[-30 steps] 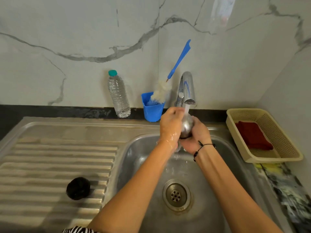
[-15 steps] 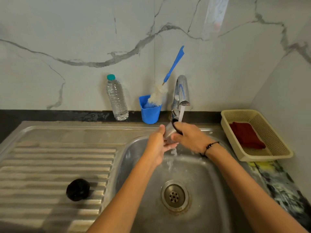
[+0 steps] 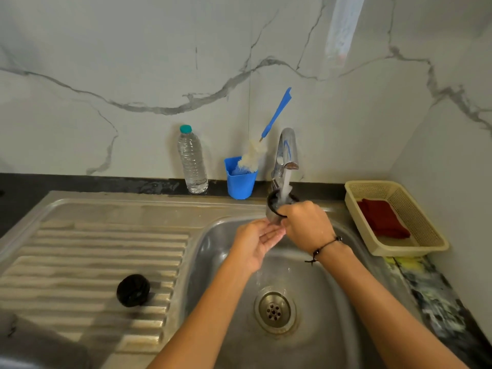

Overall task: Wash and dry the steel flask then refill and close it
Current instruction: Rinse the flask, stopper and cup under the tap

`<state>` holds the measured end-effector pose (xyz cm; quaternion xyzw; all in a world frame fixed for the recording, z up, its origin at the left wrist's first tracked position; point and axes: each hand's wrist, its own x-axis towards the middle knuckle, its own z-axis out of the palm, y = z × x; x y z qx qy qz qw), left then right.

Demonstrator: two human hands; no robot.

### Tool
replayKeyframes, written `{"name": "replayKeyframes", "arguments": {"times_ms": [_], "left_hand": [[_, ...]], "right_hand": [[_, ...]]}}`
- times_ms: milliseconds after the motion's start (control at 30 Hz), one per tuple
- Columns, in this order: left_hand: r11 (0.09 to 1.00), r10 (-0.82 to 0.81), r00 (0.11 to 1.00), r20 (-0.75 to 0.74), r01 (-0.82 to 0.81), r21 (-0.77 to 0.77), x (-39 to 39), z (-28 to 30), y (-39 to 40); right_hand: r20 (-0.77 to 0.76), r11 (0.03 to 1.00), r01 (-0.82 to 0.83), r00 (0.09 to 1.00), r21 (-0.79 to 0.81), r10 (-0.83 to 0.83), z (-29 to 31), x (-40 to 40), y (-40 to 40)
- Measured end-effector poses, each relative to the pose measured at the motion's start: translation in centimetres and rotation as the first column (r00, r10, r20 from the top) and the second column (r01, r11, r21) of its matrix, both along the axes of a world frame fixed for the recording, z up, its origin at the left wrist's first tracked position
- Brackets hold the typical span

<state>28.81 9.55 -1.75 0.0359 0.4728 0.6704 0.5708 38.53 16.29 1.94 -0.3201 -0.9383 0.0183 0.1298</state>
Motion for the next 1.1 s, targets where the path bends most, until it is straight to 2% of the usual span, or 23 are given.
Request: {"name": "replayKeyframes", "arguments": {"times_ms": [133,233,267,333,400,433,500,600,733,867,933,1000,1100], "left_hand": [[0.998,-0.066,0.997,0.036,0.065,0.014,-0.3,0.5,0.2],[0.995,-0.088,0.995,0.048,0.085,0.055,-0.6,1.1,0.6],[0.995,-0.078,0.997,0.014,0.077,0.069,-0.6,1.4,0.8],[0.996,-0.063,0.981,-0.182,0.072,0.045,-0.8,1.4,1.7],[0.998,-0.055,0.893,-0.446,0.038,-0.046,-0.8,1.6,2.5],[0.997,-0.062,0.826,-0.56,0.022,-0.078,-0.8,1.8,2.7],[0.995,-0.089,0.688,-0.72,0.023,-0.101,-0.8,2.3,3.0],[0.994,-0.105,0.506,-0.856,0.053,-0.091,-1.0,3.1,3.2],[0.988,-0.14,0.236,-0.962,0.1,-0.119,-0.8,3.9,2.2],[0.967,-0.224,0.046,-0.974,0.135,-0.216,-0.6,2.9,0.0],[0.956,-0.263,-0.011,-0.965,0.134,-0.262,-0.8,2.4,-1.3],[0.962,-0.241,-0.038,-0.97,0.124,-0.244,-1.1,2.7,-2.5],[0.993,-0.01,-0.108,-0.994,0.112,-0.023,-1.4,4.0,-4.5]], "right_hand": [[-0.101,0.999,-0.011,0.995,-0.049,0.006,-1.0,-0.2,-0.2],[-0.336,0.981,-0.004,0.94,-0.196,-0.063,-1.8,0.1,-0.6],[-0.413,0.957,0.006,0.901,-0.291,-0.131,-1.9,0.4,-0.8],[-0.516,0.889,0.034,0.804,-0.457,-0.296,-2.0,1.1,-0.9],[-0.555,0.83,0.076,0.709,-0.553,-0.435,-1.6,1.7,-0.4],[-0.545,0.807,0.088,0.694,-0.584,-0.47,-1.2,1.8,0.0],[-0.473,0.78,0.089,0.751,-0.62,-0.462,-0.5,1.9,1.0],[-0.35,0.787,0.07,0.868,-0.613,-0.351,0.4,1.6,2.2],[-0.3,0.805,0.063,0.908,-0.59,-0.291,0.9,1.4,2.0],[-0.183,0.825,0.077,0.96,-0.559,-0.214,0.0,1.1,0.0],[-0.14,0.831,0.063,0.976,-0.552,-0.167,-0.3,0.8,-0.8],[-0.174,0.857,0.018,0.977,-0.515,-0.125,0.3,0.6,-1.5],[-0.367,0.968,-0.076,0.93,-0.239,-0.018,1.5,0.2,-3.1]]}}
